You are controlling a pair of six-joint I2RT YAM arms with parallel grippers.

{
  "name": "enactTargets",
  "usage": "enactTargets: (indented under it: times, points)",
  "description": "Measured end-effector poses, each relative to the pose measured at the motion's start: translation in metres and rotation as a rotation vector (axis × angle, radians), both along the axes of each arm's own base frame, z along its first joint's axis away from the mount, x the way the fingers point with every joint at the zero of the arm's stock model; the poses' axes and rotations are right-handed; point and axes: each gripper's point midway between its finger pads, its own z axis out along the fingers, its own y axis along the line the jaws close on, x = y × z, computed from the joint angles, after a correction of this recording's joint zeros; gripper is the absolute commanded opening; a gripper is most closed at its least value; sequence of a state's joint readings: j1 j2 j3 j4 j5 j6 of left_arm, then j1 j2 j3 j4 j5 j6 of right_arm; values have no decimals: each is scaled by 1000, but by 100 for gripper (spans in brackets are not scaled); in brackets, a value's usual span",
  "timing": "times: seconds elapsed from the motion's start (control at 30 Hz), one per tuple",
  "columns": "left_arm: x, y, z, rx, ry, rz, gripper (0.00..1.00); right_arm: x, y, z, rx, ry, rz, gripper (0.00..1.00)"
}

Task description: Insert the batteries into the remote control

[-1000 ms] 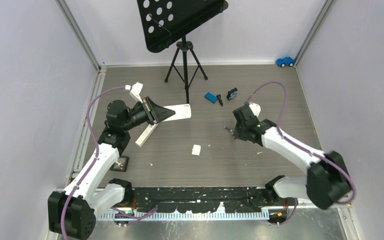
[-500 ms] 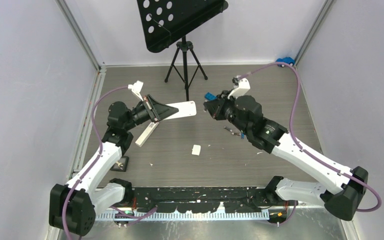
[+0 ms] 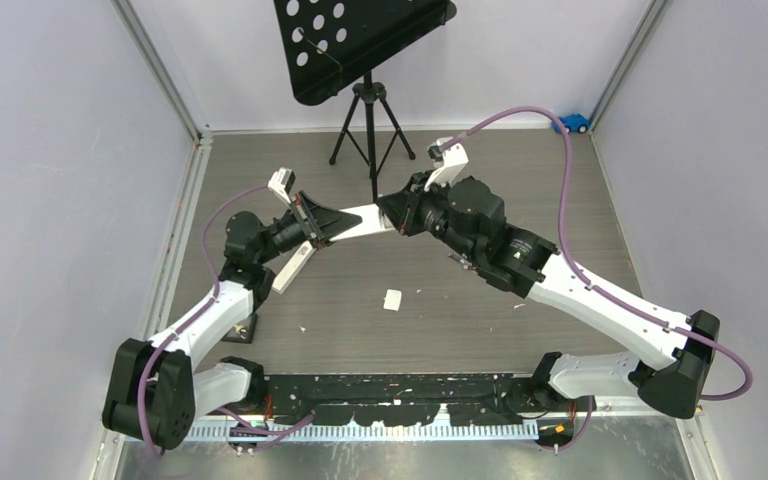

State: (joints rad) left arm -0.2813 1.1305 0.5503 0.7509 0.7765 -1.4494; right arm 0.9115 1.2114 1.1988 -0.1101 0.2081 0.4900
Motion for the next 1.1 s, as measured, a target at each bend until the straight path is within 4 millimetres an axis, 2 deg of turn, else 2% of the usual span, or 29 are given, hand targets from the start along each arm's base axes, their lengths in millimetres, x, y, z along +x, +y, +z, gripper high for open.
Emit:
enactTargets:
  times: [0.1,0.5,1.1]
  points:
    - [0,0,2,-23,21,0,0,-3,2,-4,-34,-12,-1,7]
    - [-1,0,7,-54,45,2,0,5,-3,-16,-131,-53,-75,8]
    - [-2,1,12,-86,57,2,0,7,1,-25,-162,-58,-84,22]
